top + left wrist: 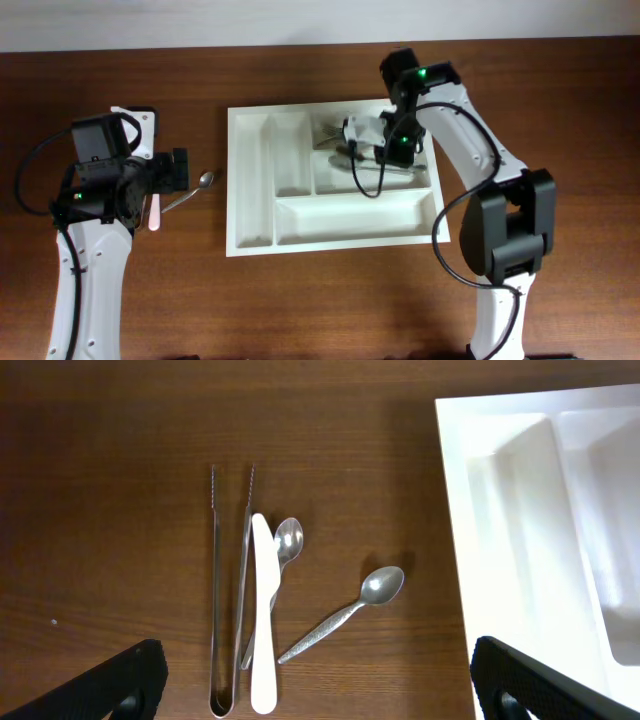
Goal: Pack container
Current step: 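Place the spoon in the middle-right compartment and withdraw the right arm, then lower the left gripper onto the metal tongs and grasp them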
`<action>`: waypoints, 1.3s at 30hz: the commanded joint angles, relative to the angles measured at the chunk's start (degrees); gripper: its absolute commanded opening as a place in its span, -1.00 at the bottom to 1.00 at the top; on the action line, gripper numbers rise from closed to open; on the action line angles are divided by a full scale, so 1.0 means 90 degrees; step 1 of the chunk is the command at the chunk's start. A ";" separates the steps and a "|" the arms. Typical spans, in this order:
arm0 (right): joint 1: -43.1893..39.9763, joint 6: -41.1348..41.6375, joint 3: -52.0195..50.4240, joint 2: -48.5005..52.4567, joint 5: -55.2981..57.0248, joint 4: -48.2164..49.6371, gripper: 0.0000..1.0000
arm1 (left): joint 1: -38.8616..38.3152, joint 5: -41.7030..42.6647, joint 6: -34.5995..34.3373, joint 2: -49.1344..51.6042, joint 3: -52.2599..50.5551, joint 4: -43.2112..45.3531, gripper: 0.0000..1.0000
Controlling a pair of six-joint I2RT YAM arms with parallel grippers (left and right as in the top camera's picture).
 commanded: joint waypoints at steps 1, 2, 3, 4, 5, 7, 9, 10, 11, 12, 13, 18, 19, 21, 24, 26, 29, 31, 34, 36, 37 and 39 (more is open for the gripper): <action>0.0104 -0.0945 -0.0172 -0.0039 -0.0270 -0.0005 -0.92 | 0.0015 0.0002 0.0083 0.0015 0.0109 -0.0005 0.98; 0.0112 -0.0945 -0.0172 -0.0036 -0.0284 -0.0002 -0.92 | 0.0015 0.0002 0.0083 0.0015 0.0109 -0.0005 0.98; 0.0114 -0.0942 -0.0172 -0.0036 -0.0287 -0.0002 -0.92 | 0.0015 0.0002 0.0083 0.0015 0.0109 -0.0005 0.98; 0.0121 -0.0945 -0.0172 -0.0036 -0.0287 -0.0002 -0.93 | 0.0015 0.0002 0.0083 0.0015 0.0109 -0.0005 0.98; 0.0124 -0.0942 -0.0172 -0.0036 -0.0287 0.0000 -0.88 | 0.0015 0.0002 0.0083 0.0015 0.0109 -0.0005 0.98; 0.0124 -0.0923 -0.0172 -0.0036 -0.0284 -0.0002 -0.11 | 0.0015 0.0002 0.0083 0.0015 0.0109 -0.0005 0.98; 0.0124 -0.0695 -0.0170 -0.0039 -0.0279 0.0056 0.64 | 0.0015 0.0002 0.0083 0.0015 0.0109 -0.0007 0.98; 0.0124 -0.0520 -0.0163 -0.0041 -0.0250 0.0114 0.98 | -0.0007 0.0007 0.0083 0.0015 0.0109 -0.0005 0.98; 0.0124 -0.0313 -0.0131 -0.0063 -0.0185 0.0151 0.98 | -0.0012 0.0007 0.0080 0.0015 0.0109 -0.0005 0.98; 0.0124 0.0090 -0.0005 -0.0095 0.0022 0.0177 0.98 | -0.0010 0.0002 0.0083 0.0015 0.0109 -0.0005 0.98; 0.0124 0.0529 0.0160 -0.0136 0.0223 0.0175 0.98 | -0.0010 0.0002 0.0083 0.0015 0.0109 -0.0005 0.98; -0.0296 0.3274 0.1491 -0.0447 0.1025 0.0308 0.98 | -0.0010 0.0005 0.0080 0.0015 0.0109 -0.0005 0.98; -0.0464 0.3747 0.1775 -0.0491 0.1078 0.0308 0.98 | -0.0010 0.0005 0.0080 0.0015 0.0109 -0.0005 0.98; -0.0974 0.4920 0.2431 -0.0568 0.1083 0.0304 0.98 | -0.0010 0.0005 0.0083 0.0015 0.0109 -0.0005 0.98; -0.1843 0.6783 0.3177 -0.0585 0.1076 0.0231 0.98 | -0.0010 0.0005 0.0080 0.0015 0.0109 -0.0005 0.98; -0.2773 0.8228 0.3446 -0.0585 0.0758 0.0117 0.98 | -0.0010 0.0005 0.0083 0.0015 0.0109 -0.0005 0.98; -0.3606 0.8969 0.3361 -0.0559 0.0039 -0.0039 0.98 | -0.0010 0.0027 0.0080 0.0015 0.0109 0.0104 0.98; -0.4010 0.9163 0.3198 -0.0554 -0.0253 -0.0163 0.98 | -0.0010 0.0024 0.0080 0.0015 0.0109 0.0486 0.98; -0.4435 0.9265 0.2890 -0.0554 -0.0284 -0.0301 0.98 | -0.0010 0.0022 0.0080 0.0015 0.0109 0.0692 0.98; -0.4629 0.9262 0.2684 -0.0554 -0.0282 -0.0316 0.98 | -0.0010 0.0148 -0.0005 0.0015 0.0109 0.0697 0.98; -0.4699 0.9262 0.2601 -0.0554 -0.0279 -0.0316 0.98 | -0.0012 0.0362 -0.0114 0.0015 0.0109 0.0682 0.98; -0.4818 0.9262 0.2446 -0.0554 -0.0282 -0.0316 0.97 | -0.0010 0.0838 -0.0282 0.0015 0.0109 0.0423 0.98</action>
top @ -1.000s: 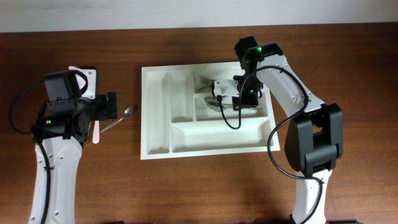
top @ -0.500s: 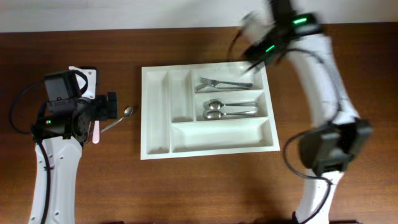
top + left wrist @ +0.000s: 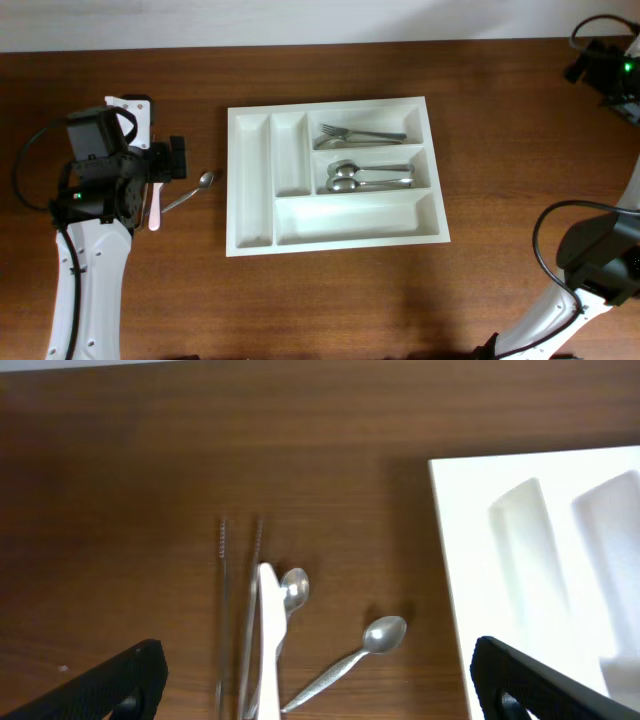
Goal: Pack container
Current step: 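Lower the left gripper onto the metal tongs and grasp them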
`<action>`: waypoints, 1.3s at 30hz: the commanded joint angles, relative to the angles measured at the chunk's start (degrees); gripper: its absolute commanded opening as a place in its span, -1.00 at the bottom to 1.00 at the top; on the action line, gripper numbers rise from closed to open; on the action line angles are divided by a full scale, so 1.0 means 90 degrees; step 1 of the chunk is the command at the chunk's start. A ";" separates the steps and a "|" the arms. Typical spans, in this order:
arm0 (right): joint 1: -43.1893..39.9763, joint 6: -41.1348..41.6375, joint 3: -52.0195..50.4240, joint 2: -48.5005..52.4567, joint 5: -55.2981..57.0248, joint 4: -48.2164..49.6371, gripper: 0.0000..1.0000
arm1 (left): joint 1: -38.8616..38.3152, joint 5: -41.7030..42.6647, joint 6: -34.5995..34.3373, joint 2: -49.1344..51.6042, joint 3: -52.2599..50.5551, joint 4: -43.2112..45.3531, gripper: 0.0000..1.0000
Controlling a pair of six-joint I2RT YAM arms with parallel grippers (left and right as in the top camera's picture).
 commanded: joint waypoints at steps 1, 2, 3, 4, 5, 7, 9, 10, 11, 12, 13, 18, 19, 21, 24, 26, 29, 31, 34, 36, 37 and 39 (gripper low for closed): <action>-0.0168 0.0311 -0.0267 -0.0010 -0.0245 -0.0017 0.98 | -0.0007 0.0950 -0.0299 0.0015 0.0090 -0.0568 0.98; -0.0197 0.0308 -0.0323 -0.0010 -0.0245 -0.0017 0.98 | -0.0007 0.1341 -0.0401 0.0015 0.0090 -0.0629 0.98; -0.0211 0.0308 -0.0364 -0.0010 -0.0245 -0.0017 0.98 | -0.0007 0.1661 -0.0415 0.0015 0.0090 -0.0644 0.98; -0.0211 0.0308 -0.0396 -0.0010 -0.0243 -0.0017 0.98 | -0.0007 0.1838 -0.0415 0.0015 0.0090 -0.0702 0.98; -0.0209 0.0308 -0.0410 -0.0007 -0.0221 -0.0017 0.98 | -0.0007 0.1865 -0.0413 0.0015 0.0090 -0.0816 0.98; -0.0202 0.0306 -0.0410 -0.0010 -0.0219 -0.0017 0.98 | 0.0000 0.1569 -0.0418 0.0046 0.0090 -0.1037 0.98; -0.0204 0.0306 -0.0410 -0.0010 -0.0221 -0.0017 0.98 | 0.0066 0.0993 -0.0629 0.0138 0.0090 -0.1265 0.98; -0.0204 0.0306 -0.0410 -0.0010 -0.0221 -0.0017 0.98 | 0.0131 0.0738 -0.0758 0.0189 0.0090 -0.1365 0.98; -0.0204 0.0308 -0.0410 -0.0010 -0.0221 -0.0017 0.98 | 0.0248 0.0495 -0.0911 0.0255 0.0090 -0.1489 0.98; -0.0204 0.0308 -0.0410 -0.0010 -0.0221 -0.0017 0.98 | 0.0406 0.0408 -0.1020 0.0321 0.0092 -0.1605 0.98; -0.0204 0.0306 -0.0410 -0.0010 -0.0221 -0.0017 0.98 | 0.0600 0.0432 -0.1100 0.0396 0.0092 -0.1700 0.98; -0.0204 0.0306 -0.0410 -0.0010 -0.0221 -0.0017 0.98 | 0.1552 0.0595 -0.0896 0.0974 0.0260 -0.2072 0.98; -0.0204 0.0306 -0.0410 -0.0010 -0.0221 -0.0017 0.98 | 0.1698 0.0585 -0.0784 0.1156 0.0374 -0.2147 0.98; -0.0204 0.0308 -0.0410 -0.0010 -0.0221 -0.0017 0.98 | 0.1889 0.0478 -0.0600 0.1520 0.0607 -0.2205 0.98; -0.0204 0.0308 -0.0410 -0.0010 -0.0221 -0.0017 0.98 | 0.2023 0.0355 -0.0350 0.2030 0.0947 -0.2076 0.98; -0.0204 0.0306 -0.0410 -0.0010 -0.0221 -0.0017 0.98 | 0.2021 0.0287 -0.0073 0.2307 0.1122 -0.1790 0.98; -0.0204 0.0306 -0.0410 -0.0010 -0.0221 -0.0017 0.98 | 0.2001 0.0189 0.0338 0.2540 0.1180 -0.1212 0.98; -0.0204 0.0306 -0.0410 -0.0010 -0.0221 -0.0017 0.98 | 0.2001 0.0170 0.0491 0.2688 0.1180 -0.0857 0.98; -0.0204 0.0306 -0.0410 -0.0010 -0.0221 -0.0017 0.98 | 0.1972 0.0199 0.0522 0.2919 0.1180 -0.0588 0.98; -0.0204 0.0306 -0.0410 -0.0010 -0.0221 -0.0017 0.98 | 0.1921 0.0267 0.0746 0.3128 0.1180 -0.0493 0.98; -0.0204 0.0306 -0.0410 -0.0010 -0.0221 -0.0017 0.98 | 0.1899 0.0299 0.0867 0.3220 0.1180 -0.0449 0.98; -0.0204 0.0306 -0.0410 -0.0010 -0.0221 -0.0017 0.98 | 0.1846 0.0376 0.1083 0.3415 0.1180 -0.0345 0.98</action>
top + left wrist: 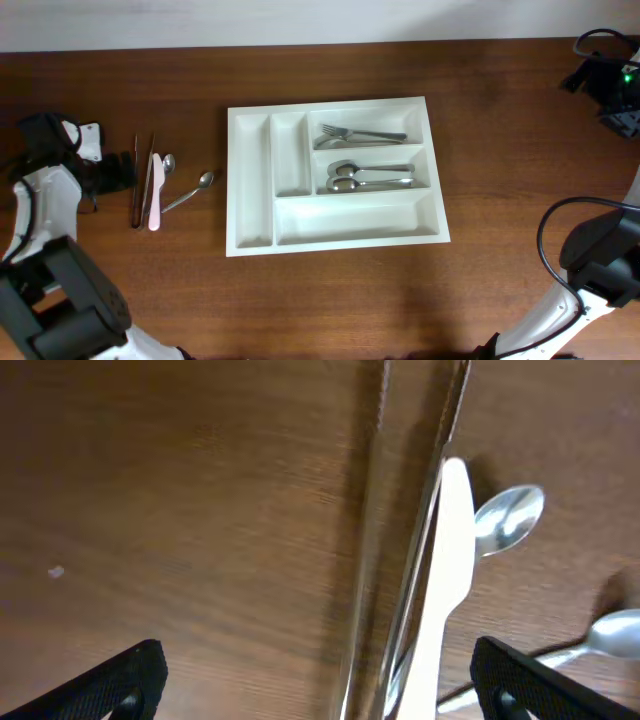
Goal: Pack container
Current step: 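Lower the left gripper onto the metal tongs and grasp them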
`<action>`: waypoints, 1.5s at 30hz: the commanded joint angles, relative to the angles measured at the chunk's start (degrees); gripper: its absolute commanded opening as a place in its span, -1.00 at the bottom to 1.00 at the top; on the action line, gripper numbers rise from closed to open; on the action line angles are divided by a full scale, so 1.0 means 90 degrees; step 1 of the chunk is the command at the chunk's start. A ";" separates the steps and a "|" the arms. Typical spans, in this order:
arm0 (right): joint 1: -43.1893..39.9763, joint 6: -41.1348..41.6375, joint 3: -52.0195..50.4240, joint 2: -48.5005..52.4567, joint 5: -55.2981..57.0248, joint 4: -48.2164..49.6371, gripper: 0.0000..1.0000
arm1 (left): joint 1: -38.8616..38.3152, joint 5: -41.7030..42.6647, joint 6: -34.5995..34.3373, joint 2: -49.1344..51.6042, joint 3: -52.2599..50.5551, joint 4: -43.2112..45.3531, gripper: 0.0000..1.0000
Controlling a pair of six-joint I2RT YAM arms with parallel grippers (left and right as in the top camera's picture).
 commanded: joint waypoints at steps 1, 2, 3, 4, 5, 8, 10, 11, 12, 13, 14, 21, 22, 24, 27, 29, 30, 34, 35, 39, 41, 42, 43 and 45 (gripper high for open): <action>-0.0029 0.0053 -0.0029 -0.0015 -0.0029 0.0000 0.98 | -0.0151 0.0097 0.0532 0.0452 0.0104 0.0126 0.98; -0.0029 0.0053 -0.0029 -0.0015 -0.0029 0.0000 0.98 | -0.0170 0.0085 0.0532 0.0505 0.0104 0.0131 0.98; -0.0029 0.0053 -0.0029 -0.0015 -0.0029 0.0000 0.98 | -0.0189 0.0085 0.0532 0.0537 0.0104 0.0129 0.98; -0.0029 0.0056 -0.0029 -0.0015 -0.0029 0.0000 0.98 | -0.0206 0.0085 0.0532 0.0573 0.0104 0.0129 0.98; -0.0029 0.0053 -0.0029 -0.0015 -0.0029 0.0000 0.98 | -0.0226 0.0085 0.0532 0.0595 0.0104 0.0131 0.98; -0.0029 0.0053 -0.0029 -0.0015 -0.0029 0.0000 0.98 | -0.0296 0.0085 0.0600 0.0687 0.0104 0.0151 0.98; -0.0029 0.0056 -0.0029 -0.0015 -0.0029 0.0000 0.98 | -0.0340 0.0085 0.0872 0.0804 0.0104 0.0153 0.99; -0.0029 0.0053 -0.0029 -0.0012 -0.0029 0.0000 0.98 | -0.0369 0.0085 0.1032 0.0869 0.0104 0.0143 0.99; -0.0029 0.0056 -0.0029 -0.0015 -0.0029 0.0000 0.98 | -0.0401 0.0078 0.1151 0.0942 0.0104 0.0143 0.99; -0.0029 0.0056 -0.0029 -0.0015 -0.0029 0.0000 0.98 | -0.0437 0.0073 0.1304 0.1025 0.0104 0.0155 0.99; -0.0029 0.0053 -0.0029 -0.0015 -0.0029 0.0000 0.98 | -0.0457 0.0056 0.1394 0.1088 0.0104 0.0182 0.99; -0.0029 0.0053 -0.0029 -0.0015 -0.0029 0.0000 0.98 | -0.0498 -0.0039 0.1387 0.1438 0.0104 0.0418 0.91; -0.0029 0.0053 -0.0029 -0.0012 -0.0029 0.0000 0.98 | -0.0498 -0.0036 0.1384 0.1445 0.0104 0.0420 0.88; -0.0029 0.0053 -0.0029 -0.0015 -0.0029 0.0000 0.98 | -0.0498 -0.0039 0.1387 0.1447 0.0104 0.0423 0.84; -0.0029 0.0056 -0.0029 -0.0015 -0.0029 0.0000 0.98 | -0.0498 -0.0039 0.1384 0.1435 0.0107 0.0384 0.79; -0.0029 0.0053 -0.0029 -0.0015 -0.0029 0.0000 0.98 | -0.0503 -0.0036 0.1384 0.1406 0.0121 0.0306 0.79; -0.0029 0.0053 -0.0029 -0.0015 -0.0029 0.0000 0.98 | -0.0505 -0.0036 0.1384 0.1384 0.0138 0.0265 0.78; -0.0029 0.0053 -0.0029 -0.0015 -0.0029 0.0000 0.98 | -0.0522 -0.0036 0.1384 0.1229 0.0350 -0.0024 0.79; -0.0029 0.0053 -0.0029 -0.0015 -0.0029 0.0000 0.98 | -0.0522 -0.0039 0.1387 0.1117 0.0512 -0.0221 0.86; -0.0029 0.0056 -0.0029 -0.0015 -0.0029 0.0000 0.98 | -0.0520 -0.0095 0.1389 0.0872 0.0653 -0.0435 0.89; -0.0029 0.0056 -0.0029 -0.0015 -0.0029 0.0000 0.98 | -0.0522 -0.0160 0.1389 0.0818 0.0653 -0.0427 0.89; -0.0029 0.0053 -0.0029 -0.0015 -0.0029 0.0000 0.98 | -0.0522 -0.0158 0.1387 0.0814 0.0653 -0.0435 0.89; -0.0029 0.0056 -0.0029 -0.0015 -0.0029 0.0000 0.98 | -0.0522 -0.0163 0.1389 0.0806 0.0653 -0.0452 0.88; -0.0029 0.0053 -0.0029 -0.0015 -0.0029 0.0000 0.98 | -0.0522 -0.0369 0.1389 0.0809 0.0653 -0.0444 0.88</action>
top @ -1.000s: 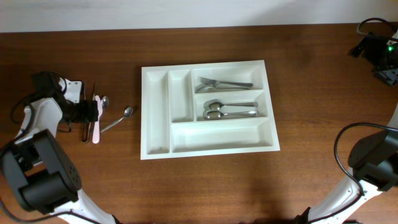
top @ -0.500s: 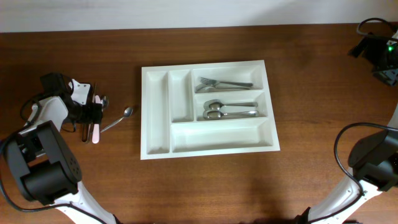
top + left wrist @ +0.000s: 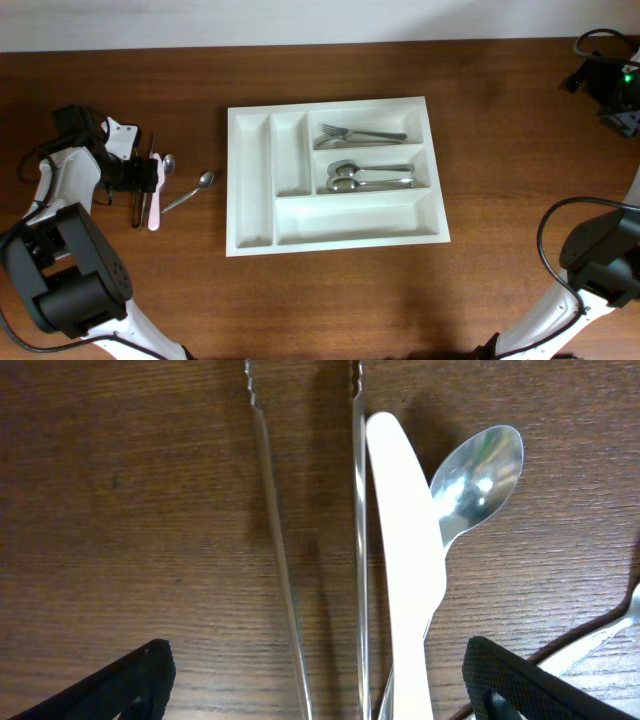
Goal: Pack container
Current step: 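Lower the left gripper onto the metal tongs and grasp them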
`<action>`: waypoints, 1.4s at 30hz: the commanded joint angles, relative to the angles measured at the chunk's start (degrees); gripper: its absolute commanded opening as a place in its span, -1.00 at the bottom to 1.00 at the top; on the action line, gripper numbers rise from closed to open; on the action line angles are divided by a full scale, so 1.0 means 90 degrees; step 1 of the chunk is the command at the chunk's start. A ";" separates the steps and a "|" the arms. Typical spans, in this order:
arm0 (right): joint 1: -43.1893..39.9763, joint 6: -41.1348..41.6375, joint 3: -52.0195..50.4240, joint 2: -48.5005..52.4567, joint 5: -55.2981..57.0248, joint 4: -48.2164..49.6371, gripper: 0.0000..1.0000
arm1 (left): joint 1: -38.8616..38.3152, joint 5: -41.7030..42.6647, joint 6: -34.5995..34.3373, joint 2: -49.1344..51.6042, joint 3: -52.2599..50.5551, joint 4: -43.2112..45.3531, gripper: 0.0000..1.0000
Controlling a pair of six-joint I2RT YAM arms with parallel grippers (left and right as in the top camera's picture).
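A white compartment tray [image 3: 250, 130] lies mid-table, with a fork [image 3: 362, 133] and spoons [image 3: 365, 178] in its right-hand sections. Left of it on the wood lie metal tongs [image 3: 300, 540], a white knife [image 3: 405, 560], a spoon [image 3: 480, 475] and a second spoon [image 3: 196, 188]. My left gripper [image 3: 320, 700] is open and low, its fingers [image 3: 110, 685] standing either side of the tongs and knife, touching neither. My right gripper [image 3: 597, 78] sits far off at the table's back right; its jaws do not show.
The tray's long left sections and wide bottom section hold nothing. The second spoon's handle [image 3: 610, 635] runs close by my left gripper's right finger. Bare wood surrounds the tray in front and to the right.
My left gripper has moved from the far left edge rightward over the tongs and knife, now squarely in line with them and closer. The right arm and the cutlery have not moved.
First my right gripper was down in the tray's spoon section while the left hung open above the loose cutlery. Then the right arm was away at the back right, spoons left in the tray. The left gripper was then out at the far left, and now straddles tongs and knife.
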 commanded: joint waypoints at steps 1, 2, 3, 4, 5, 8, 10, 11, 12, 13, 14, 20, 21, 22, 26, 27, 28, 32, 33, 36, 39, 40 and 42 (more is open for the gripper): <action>-0.0029 0.0049 -0.0029 -0.0015 -0.0029 0.0000 0.98 | -0.0024 -0.0323 0.0085 -0.0163 0.0109 -0.0039 0.88; -0.0029 0.0049 -0.0029 -0.0015 -0.0029 0.0000 0.98 | -0.0024 -0.0369 0.0085 -0.0163 0.0109 -0.0039 0.88; -0.0029 0.0049 -0.0029 -0.0015 -0.0029 0.0000 0.98 | -0.0024 -0.0374 0.0087 -0.0148 0.0107 -0.0036 0.88; -0.0029 0.0049 -0.0029 -0.0015 -0.0029 0.0000 0.98 | -0.0024 -0.0372 0.0087 -0.0141 0.0107 -0.0036 0.88; -0.0029 0.0049 -0.0029 -0.0015 -0.0029 0.0000 0.98 | -0.0024 -0.0372 0.0087 -0.0119 0.0107 -0.0036 0.88; -0.0029 0.0049 -0.0029 -0.0015 -0.0029 0.0000 0.98 | -0.0024 -0.0398 0.0085 -0.0053 0.0102 0.0015 0.87; -0.0029 0.0049 -0.0029 -0.0015 -0.0029 0.0000 0.98 | -0.0024 -0.0420 0.0085 0.0044 0.0102 0.0049 0.87; -0.0029 0.0049 -0.0029 -0.0015 -0.0029 0.0000 0.98 | -0.0024 -0.0423 0.0085 0.0109 0.0102 0.0051 0.87; -0.0029 0.0049 -0.0029 -0.0015 -0.0029 0.0000 0.98 | -0.0024 -0.0418 0.0085 0.0180 0.0102 0.0051 0.87; -0.0029 0.0049 -0.0029 -0.0015 -0.0029 0.0000 0.98 | -0.0024 -0.0423 0.0087 0.0270 0.0102 0.0051 0.87; -0.0029 0.0049 -0.0029 -0.0015 -0.0029 0.0000 0.98 | -0.0024 -0.0420 0.0085 0.0328 0.0102 0.0056 0.87; -0.0029 0.0049 -0.0029 -0.0015 -0.0029 0.0000 0.98 | -0.0024 -0.0478 0.0080 0.0554 0.0102 0.0214 0.69; -0.0029 0.0051 -0.0029 -0.0015 -0.0029 0.0000 0.97 | -0.0024 -0.0478 0.0080 0.0554 0.0102 0.0214 0.68; -0.0029 0.0049 -0.0029 -0.0015 -0.0029 0.0000 0.98 | -0.0024 -0.0478 0.0080 0.0554 0.0102 0.0214 0.66; -0.0029 0.0049 -0.0029 -0.0015 -0.0029 0.0000 0.98 | -0.0027 -0.0469 0.0080 0.0580 0.0102 0.0197 0.54; -0.0029 0.0049 -0.0029 -0.0015 -0.0029 0.0000 0.98 | -0.0027 -0.0466 0.0080 0.0583 0.0102 0.0192 0.54; -0.0029 0.0049 -0.0029 -0.0015 -0.0029 0.0000 0.98 | -0.0027 -0.0466 0.0080 0.0585 0.0102 0.0175 0.54; -0.0029 0.0049 -0.0029 -0.0015 -0.0029 0.0000 0.98 | -0.0027 -0.0464 0.0078 0.0585 0.0102 0.0143 0.46; -0.0029 0.0051 -0.0029 -0.0015 -0.0029 0.0000 0.98 | -0.0024 -0.0464 0.0078 0.0588 0.0102 0.0146 0.34; -0.0029 0.0051 -0.0029 -0.0015 -0.0029 0.0000 0.98 | -0.0024 -0.0449 0.0075 0.0590 0.0102 0.0151 0.14; -0.0029 0.0049 -0.0029 -0.0015 -0.0029 0.0000 0.97 | -0.0024 -0.0287 0.0063 0.0690 0.0102 0.0194 0.11; -0.0029 0.0049 -0.0029 -0.0015 -0.0029 0.0000 0.98 | -0.0024 -0.0289 0.0051 0.0753 0.0102 0.0197 0.10; -0.0029 0.0049 -0.0029 -0.0015 -0.0029 0.0000 0.97 | -0.0024 -0.0253 0.0029 0.0911 0.0102 0.0182 0.08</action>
